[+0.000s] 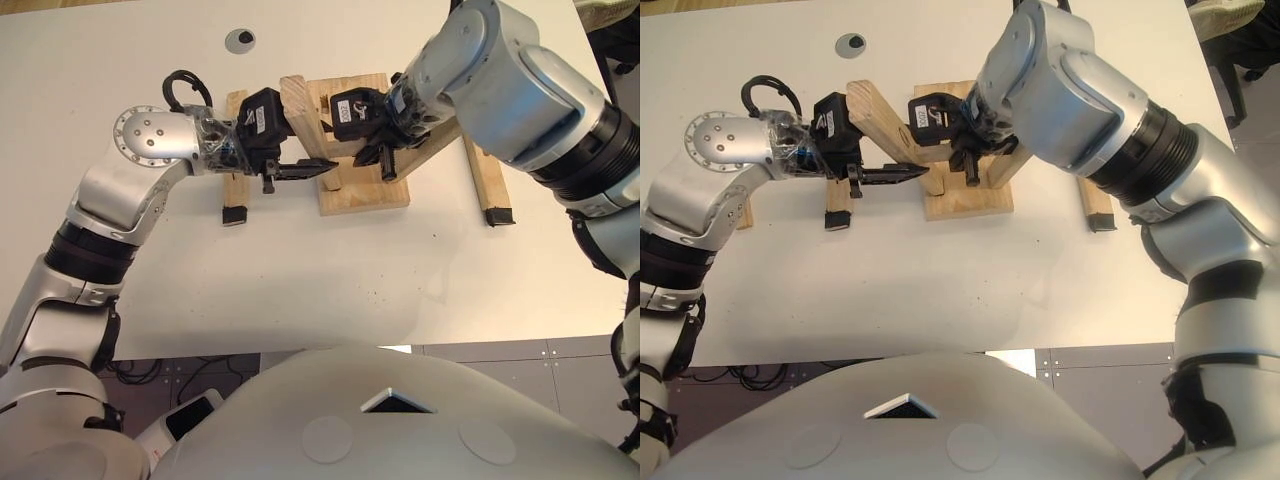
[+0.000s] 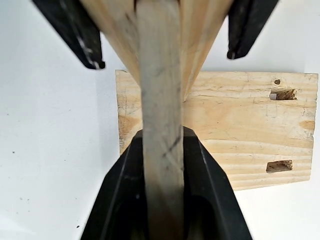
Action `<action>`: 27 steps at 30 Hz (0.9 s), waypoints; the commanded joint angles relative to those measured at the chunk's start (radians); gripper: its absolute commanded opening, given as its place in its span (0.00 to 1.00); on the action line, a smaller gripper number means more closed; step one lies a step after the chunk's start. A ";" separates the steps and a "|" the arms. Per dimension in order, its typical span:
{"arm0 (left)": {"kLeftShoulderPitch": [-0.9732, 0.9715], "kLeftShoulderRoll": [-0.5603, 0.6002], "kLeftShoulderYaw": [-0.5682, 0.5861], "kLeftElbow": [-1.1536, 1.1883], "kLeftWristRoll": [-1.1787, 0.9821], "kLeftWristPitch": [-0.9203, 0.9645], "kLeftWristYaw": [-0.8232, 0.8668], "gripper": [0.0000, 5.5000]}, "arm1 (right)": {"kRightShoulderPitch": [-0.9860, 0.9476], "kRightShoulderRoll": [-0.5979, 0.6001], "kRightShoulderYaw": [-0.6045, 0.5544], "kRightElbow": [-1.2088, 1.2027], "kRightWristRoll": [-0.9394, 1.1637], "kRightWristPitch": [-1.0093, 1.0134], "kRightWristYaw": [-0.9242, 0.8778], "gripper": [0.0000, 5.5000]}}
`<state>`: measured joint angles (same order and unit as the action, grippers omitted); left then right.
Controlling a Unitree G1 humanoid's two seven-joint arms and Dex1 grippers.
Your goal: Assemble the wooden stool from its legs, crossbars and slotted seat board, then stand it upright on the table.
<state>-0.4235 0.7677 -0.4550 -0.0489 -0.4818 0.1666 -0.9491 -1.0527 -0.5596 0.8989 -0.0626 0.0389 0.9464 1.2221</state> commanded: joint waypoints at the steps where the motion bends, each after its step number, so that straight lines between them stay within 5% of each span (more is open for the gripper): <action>1: 0.171 -0.010 -0.306 0.301 0.355 0.156 -0.006 0.37 | 0.002 0.081 -0.142 -0.004 0.095 -0.010 0.014 0.14; 9: 0.112 0.046 -0.226 0.199 0.306 0.168 0.001 0.37 | -0.068 -0.189 -0.307 -0.119 0.096 -0.154 0.136 0.37; 13: 0.145 0.040 -0.139 0.110 0.258 0.121 0.082 0.37 | -0.082 -0.244 -0.529 -0.101 0.168 -0.078 0.101 0.49; 17: 0.116 0.038 0.001 -0.016 0.151 0.184 0.104 0.52 | -0.047 -0.278 -0.771 -0.024 0.266 0.032 0.036 0.62; 22: 0.096 0.103 0.093 -0.145 0.168 0.279 0.027 0.66 | 0.220 -0.389 -0.984 -0.070 0.316 0.092 -0.044 0.78; 27: -0.030 -0.031 0.092 0.193 0.358 0.191 0.170 0.68 | 0.729 -0.438 -1.194 -0.346 0.384 0.073 -0.020 0.78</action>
<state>-0.3771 0.8268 -0.3716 -0.0049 -0.1856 0.4053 -0.8492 -0.5060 -0.9926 -0.2097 -0.2748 0.3768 1.0309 1.1862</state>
